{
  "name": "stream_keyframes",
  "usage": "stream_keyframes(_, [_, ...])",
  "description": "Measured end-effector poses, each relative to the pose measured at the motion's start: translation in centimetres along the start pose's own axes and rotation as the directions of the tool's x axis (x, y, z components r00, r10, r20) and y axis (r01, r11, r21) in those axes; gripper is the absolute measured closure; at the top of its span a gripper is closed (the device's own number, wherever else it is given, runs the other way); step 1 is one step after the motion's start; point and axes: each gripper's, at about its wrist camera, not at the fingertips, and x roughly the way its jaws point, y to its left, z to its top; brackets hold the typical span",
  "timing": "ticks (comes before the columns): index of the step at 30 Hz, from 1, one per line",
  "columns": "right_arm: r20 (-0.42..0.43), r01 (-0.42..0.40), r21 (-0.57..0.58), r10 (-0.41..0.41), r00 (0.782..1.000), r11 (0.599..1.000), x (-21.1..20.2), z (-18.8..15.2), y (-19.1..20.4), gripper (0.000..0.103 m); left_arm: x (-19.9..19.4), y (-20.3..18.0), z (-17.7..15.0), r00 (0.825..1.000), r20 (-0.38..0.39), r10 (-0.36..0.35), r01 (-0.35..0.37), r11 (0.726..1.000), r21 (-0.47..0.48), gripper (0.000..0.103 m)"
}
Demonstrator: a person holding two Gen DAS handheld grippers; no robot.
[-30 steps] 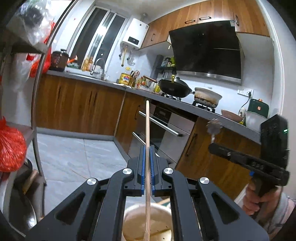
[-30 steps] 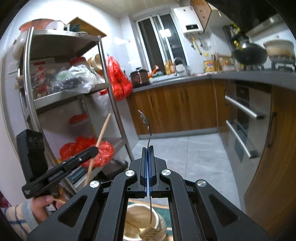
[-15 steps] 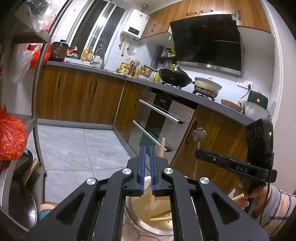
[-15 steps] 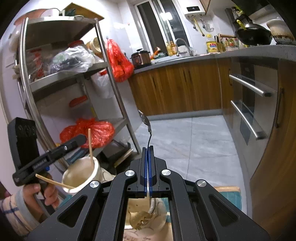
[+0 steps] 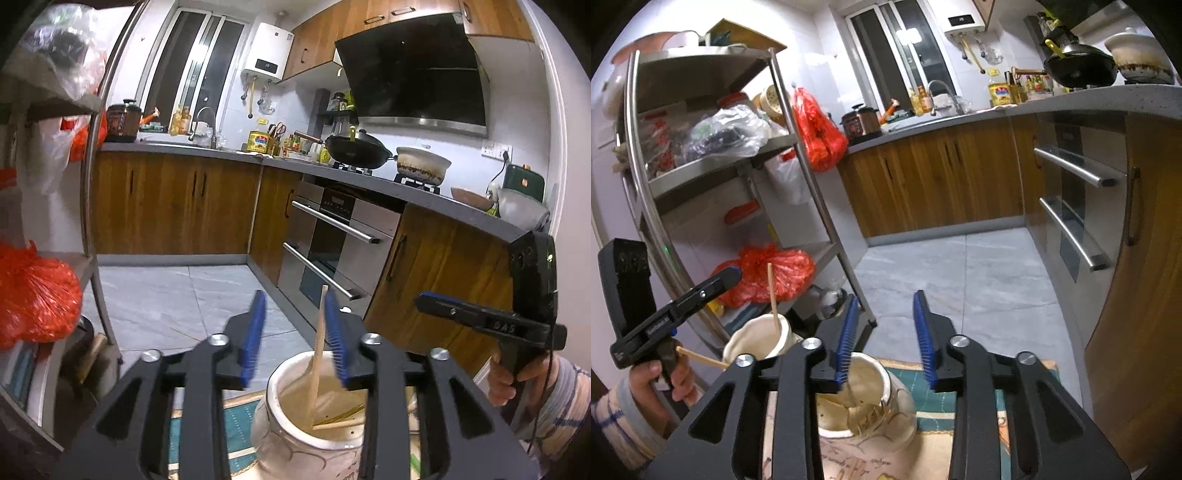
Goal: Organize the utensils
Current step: 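Drop the chopstick into the tall vase while the right tool drops the spoon in the short vase, then move both tools back down toward the remaining utensils on the mat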
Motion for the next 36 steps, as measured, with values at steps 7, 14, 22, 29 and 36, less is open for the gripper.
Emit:
stream_keyframes(7, [0.052,0.016,-0.023,-0.015,0.999,1.000,-2.9,0.1,0.5,0.023,-2.1,-1.2,0.6,0.999,-0.006,0.053,-0.053,0.998,0.040,0.033])
stream_keyframes(14, [0.101,0.038,-0.034,-0.035,0.994,0.999,-5.9,0.1,1.0,0.006,-5.0,-2.5,1.4,0.993,0.020,0.113,-0.114,0.991,0.065,0.006])
stream_keyframes(22, [0.127,0.073,-0.039,-0.067,0.990,0.997,-8.6,-0.3,1.1,0.005,-6.8,-4.2,1.7,0.984,-0.013,0.178,-0.176,0.980,0.097,0.006])
stream_keyframes(29, [0.107,0.126,-0.053,-0.120,0.987,0.991,-10.1,-1.7,1.4,0.005,-7.5,-5.3,0.0,0.979,-0.081,0.186,-0.179,0.981,0.080,0.006])
stream_keyframes(36, [0.034,0.173,-0.049,-0.172,0.985,0.984,-10.4,-4.8,0.6,0.005,-7.7,-6.5,-3.6,0.969,-0.168,0.182,-0.170,0.982,0.085,0.006])
